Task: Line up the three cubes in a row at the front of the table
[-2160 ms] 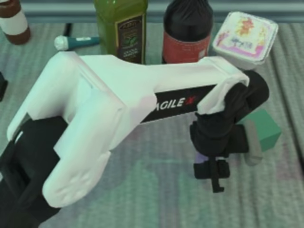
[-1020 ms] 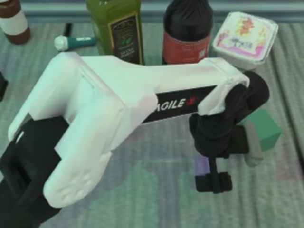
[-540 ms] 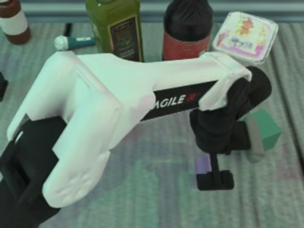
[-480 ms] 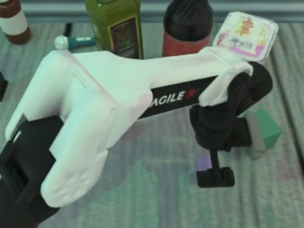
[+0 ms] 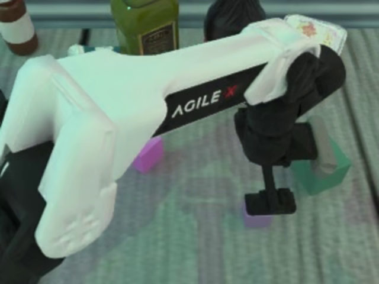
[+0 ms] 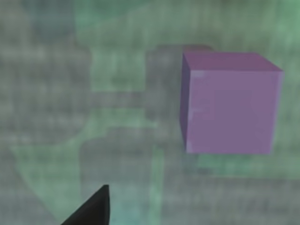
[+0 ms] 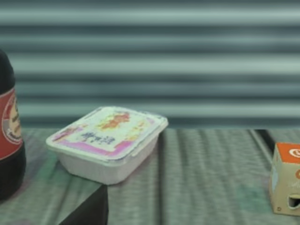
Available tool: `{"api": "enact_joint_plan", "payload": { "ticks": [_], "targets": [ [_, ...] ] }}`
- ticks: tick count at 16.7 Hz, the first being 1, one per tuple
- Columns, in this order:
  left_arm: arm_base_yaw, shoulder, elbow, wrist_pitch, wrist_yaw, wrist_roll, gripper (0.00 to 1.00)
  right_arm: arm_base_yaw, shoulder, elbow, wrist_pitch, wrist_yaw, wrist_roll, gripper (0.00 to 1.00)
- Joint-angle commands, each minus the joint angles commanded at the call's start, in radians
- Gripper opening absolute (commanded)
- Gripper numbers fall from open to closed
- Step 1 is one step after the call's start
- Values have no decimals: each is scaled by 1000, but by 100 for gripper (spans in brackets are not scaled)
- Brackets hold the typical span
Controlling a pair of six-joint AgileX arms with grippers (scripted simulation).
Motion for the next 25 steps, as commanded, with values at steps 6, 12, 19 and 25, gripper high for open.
{"api": "enact_joint_plan", "payload": {
  "ticks": [6, 12, 19, 25],
  "targets": [
    [106, -13, -36, 16, -4, -90, 100, 0, 0, 0, 0, 0, 0, 100],
    [416, -51, -127, 47, -10, -306, 100, 0, 0, 0, 0, 0, 0, 100],
    [483, -62, -148, 58, -13, -367, 100, 0, 0, 0, 0, 0, 0, 100],
    [487, -18, -248, 206, -13, -368, 100, 0, 0, 0, 0, 0, 0, 100]
  ]
}}
